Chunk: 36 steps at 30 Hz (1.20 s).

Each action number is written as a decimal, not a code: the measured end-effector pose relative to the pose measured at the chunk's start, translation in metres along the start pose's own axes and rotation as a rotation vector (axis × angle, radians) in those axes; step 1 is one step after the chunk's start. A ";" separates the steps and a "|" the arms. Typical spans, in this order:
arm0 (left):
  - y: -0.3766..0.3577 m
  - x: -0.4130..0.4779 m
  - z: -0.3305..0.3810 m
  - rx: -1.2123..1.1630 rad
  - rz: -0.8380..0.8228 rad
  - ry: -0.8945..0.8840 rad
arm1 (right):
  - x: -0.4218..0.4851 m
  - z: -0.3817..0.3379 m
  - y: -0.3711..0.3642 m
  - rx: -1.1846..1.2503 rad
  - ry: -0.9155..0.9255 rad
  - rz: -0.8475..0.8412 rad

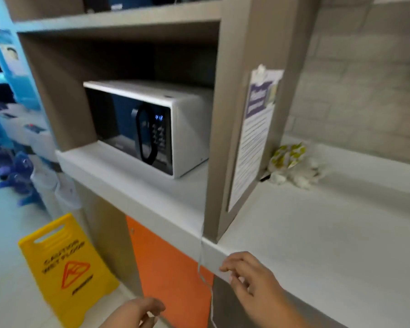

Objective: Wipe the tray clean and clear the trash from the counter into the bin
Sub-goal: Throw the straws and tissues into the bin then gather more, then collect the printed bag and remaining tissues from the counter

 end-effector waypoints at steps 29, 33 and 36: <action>0.058 0.238 0.311 -0.109 0.293 -0.205 | 0.067 0.157 0.305 -0.205 -0.042 0.073; 0.061 0.280 0.320 -0.134 0.282 -0.155 | 0.085 0.185 0.307 -0.219 -0.107 0.036; 0.062 0.315 0.330 -0.170 0.312 -0.136 | 0.098 0.202 0.308 -0.218 -0.141 0.022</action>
Point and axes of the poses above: each hand's wrist, its own x-axis towards the middle knuckle, its own y-axis out of the back of the hand, z = x × y, the point moved 7 cm from there along x, towards the middle knuckle, and after that the axes turned 4 degrees about x, right-handed, at the moved point
